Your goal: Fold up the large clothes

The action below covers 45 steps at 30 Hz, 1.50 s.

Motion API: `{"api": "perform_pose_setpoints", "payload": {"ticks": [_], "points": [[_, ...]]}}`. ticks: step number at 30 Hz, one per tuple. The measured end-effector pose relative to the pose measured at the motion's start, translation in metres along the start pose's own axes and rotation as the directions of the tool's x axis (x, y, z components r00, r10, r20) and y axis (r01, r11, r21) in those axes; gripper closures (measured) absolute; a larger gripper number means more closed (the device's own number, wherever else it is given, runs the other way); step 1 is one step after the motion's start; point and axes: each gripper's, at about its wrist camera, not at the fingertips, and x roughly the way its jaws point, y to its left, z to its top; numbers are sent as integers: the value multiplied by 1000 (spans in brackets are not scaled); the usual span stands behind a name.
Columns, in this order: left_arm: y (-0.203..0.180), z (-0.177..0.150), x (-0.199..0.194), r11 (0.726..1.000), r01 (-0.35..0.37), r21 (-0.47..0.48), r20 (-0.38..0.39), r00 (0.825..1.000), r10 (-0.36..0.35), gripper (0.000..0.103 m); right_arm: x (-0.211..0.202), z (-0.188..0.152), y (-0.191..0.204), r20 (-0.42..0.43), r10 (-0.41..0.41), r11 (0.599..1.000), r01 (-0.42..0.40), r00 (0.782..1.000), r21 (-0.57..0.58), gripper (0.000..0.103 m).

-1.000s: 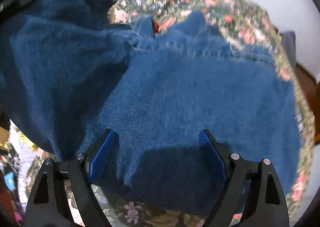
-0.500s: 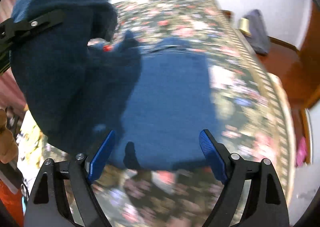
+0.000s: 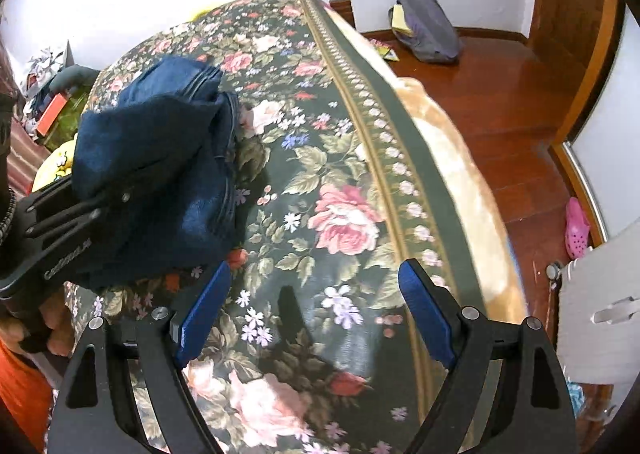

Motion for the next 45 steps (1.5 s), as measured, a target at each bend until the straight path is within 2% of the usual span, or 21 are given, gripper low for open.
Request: {"api": "perform_pose_setpoints", "payload": {"ticks": [5,7,9,10,13,16,18,20,24,26,27,29,33,37,39,42,45], "points": [[0,-16,-24,996,91,-7,-7,996,-91,62,-23,5,6,60,25,1000,-24,998,-16,19],[-1,-20,-35,990,143,-14,-16,990,-143,62,-32,8,14,87,33,999,-31,996,-33,19],[1,-23,-52,987,159,-6,3,987,-159,61,-41,14,24,114,48,998,-43,992,-51,19],[4,-27,-66,991,137,6,29,990,-137,60,-43,16,29,123,59,997,-52,991,-59,19],[21,-36,-92,999,45,-18,91,995,-43,43,-47,22,46,142,91,992,-77,986,-101,19],[48,-44,-105,997,-56,-62,113,992,63,42,-46,27,69,155,105,984,-79,982,-162,19],[71,-48,-106,988,-118,-96,98,987,127,42,-41,31,84,154,111,978,-80,982,-195,19],[92,-54,-104,977,-150,-149,68,985,161,41,-33,34,96,142,122,972,-89,982,-217,19],[122,-70,-83,962,-149,-231,-22,989,148,41,-8,39,117,99,134,961,-105,986,-257,19],[126,-78,-73,961,-166,-222,-66,986,155,41,5,43,120,72,123,962,-101,990,-253,19],[126,-84,-70,962,-166,-218,-64,986,155,40,8,44,121,66,120,964,-100,991,-248,19],[128,-94,-73,958,-176,-228,-29,984,174,31,20,49,120,45,105,966,-91,993,-241,19],[124,-108,-78,954,-215,-208,5,975,221,29,41,54,103,15,-9,970,13,1000,-242,19],[119,-115,-80,947,-271,-172,24,960,279,29,42,46,79,2,37,980,-36,999,-194,19],[121,-118,-79,944,-290,-160,5,956,294,29,39,41,72,12,41,985,-38,999,-166,19],[131,-123,-87,945,-267,-191,-13,963,270,29,27,37,67,46,23,990,-16,999,-137,18],[141,-129,-90,936,-292,-199,-50,956,288,29,6,36,62,123,-89,984,107,988,-146,18]]}}
